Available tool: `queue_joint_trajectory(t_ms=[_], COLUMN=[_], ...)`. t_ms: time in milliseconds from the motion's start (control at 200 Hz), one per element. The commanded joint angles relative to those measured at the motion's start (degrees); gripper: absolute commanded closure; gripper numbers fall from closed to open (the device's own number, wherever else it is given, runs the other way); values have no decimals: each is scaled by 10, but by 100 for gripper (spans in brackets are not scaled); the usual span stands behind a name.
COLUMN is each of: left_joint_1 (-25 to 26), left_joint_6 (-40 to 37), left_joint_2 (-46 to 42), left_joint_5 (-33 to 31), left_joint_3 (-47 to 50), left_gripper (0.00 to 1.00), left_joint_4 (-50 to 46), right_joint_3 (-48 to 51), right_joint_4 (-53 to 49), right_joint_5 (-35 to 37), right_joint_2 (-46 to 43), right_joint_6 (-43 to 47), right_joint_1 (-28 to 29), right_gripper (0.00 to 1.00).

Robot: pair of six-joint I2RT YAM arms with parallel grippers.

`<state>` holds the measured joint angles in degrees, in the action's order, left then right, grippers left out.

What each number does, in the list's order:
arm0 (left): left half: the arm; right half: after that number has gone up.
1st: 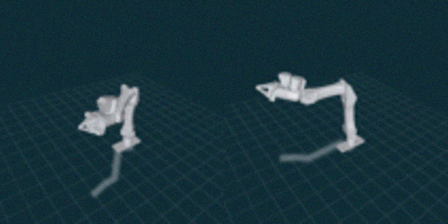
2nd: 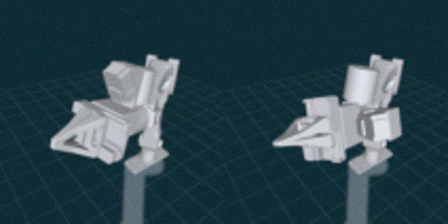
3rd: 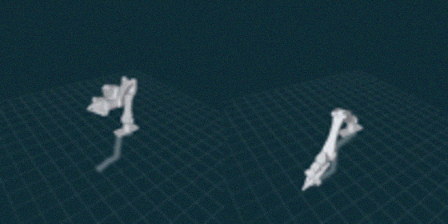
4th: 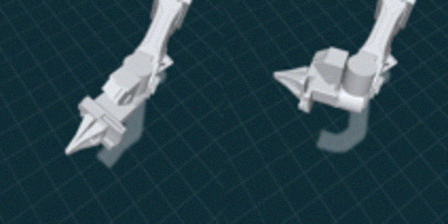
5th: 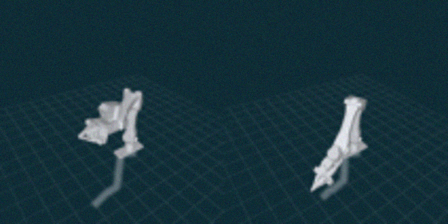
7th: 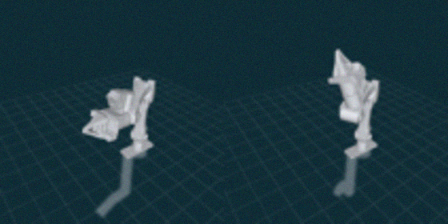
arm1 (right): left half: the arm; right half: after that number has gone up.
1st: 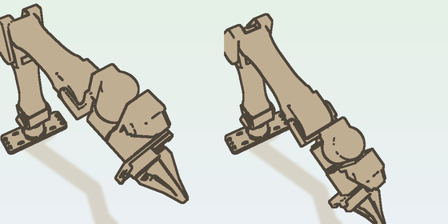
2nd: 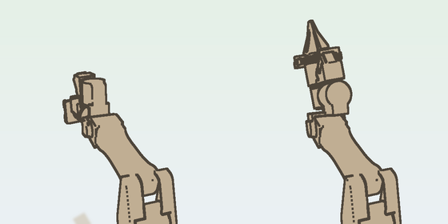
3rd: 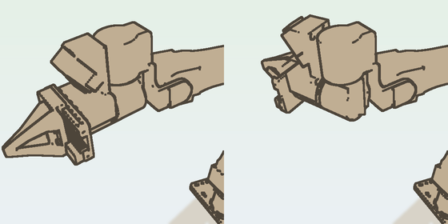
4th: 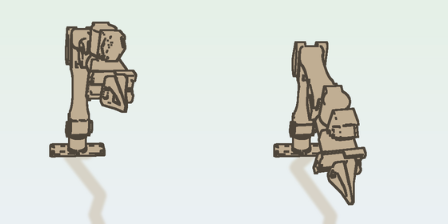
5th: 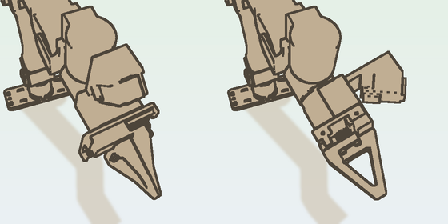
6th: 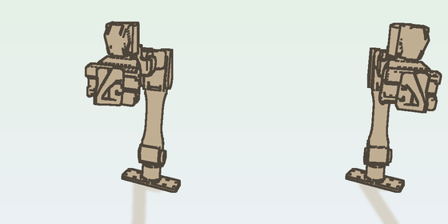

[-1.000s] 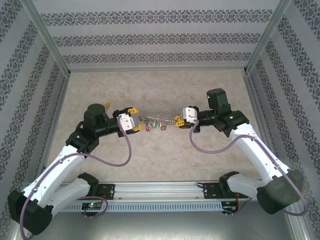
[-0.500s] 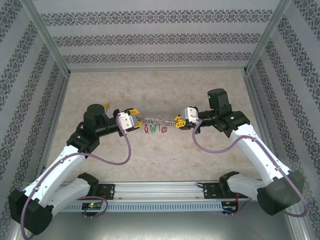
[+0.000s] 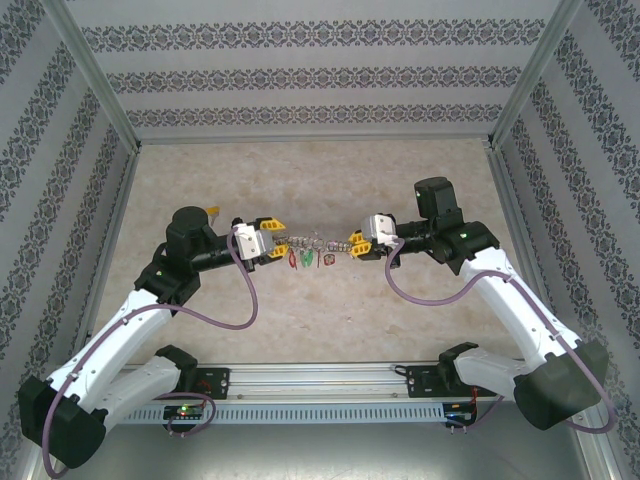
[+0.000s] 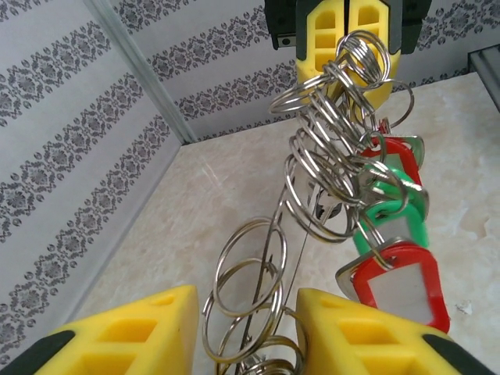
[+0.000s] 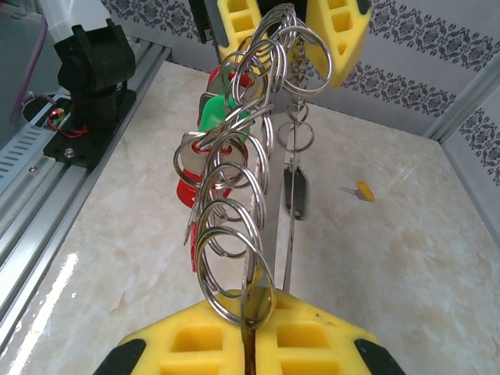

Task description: Put the keys on the keyring

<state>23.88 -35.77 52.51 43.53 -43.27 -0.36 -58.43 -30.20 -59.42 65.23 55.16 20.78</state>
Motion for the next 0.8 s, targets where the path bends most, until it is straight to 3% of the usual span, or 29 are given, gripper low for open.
queue_joint_trajectory(t_ms=[0, 275, 410, 515, 689, 794], left_joint_1=[-5, -4, -4, -5, -5, -4], left_joint_6=[1, -36, -46, -59, -72, -80], left_joint_2=[0, 4, 8, 7, 6, 6], left_joint_5=[22, 21, 24, 21, 21, 27], left_joint_3=[-8, -25, -25, -24, -26, -26], left_gripper=[73, 88, 100, 100, 100, 100], left_joint_4=[9, -38, -44, -50, -60, -58], right_joint_3=[-11, -11, -14, -13, 8, 40], right_joint_4=[14, 12, 0, -5, 30, 72], right_joint_5=[-29, -16, -1, 11, 76, 147], right_joint_2=[0, 1, 8, 11, 1, -26], right_joint_6=[-4, 3, 18, 24, 16, 25], right_joint_1=[4, 10, 21, 26, 35, 46], right_gripper=[100, 100, 93, 91, 67, 64])
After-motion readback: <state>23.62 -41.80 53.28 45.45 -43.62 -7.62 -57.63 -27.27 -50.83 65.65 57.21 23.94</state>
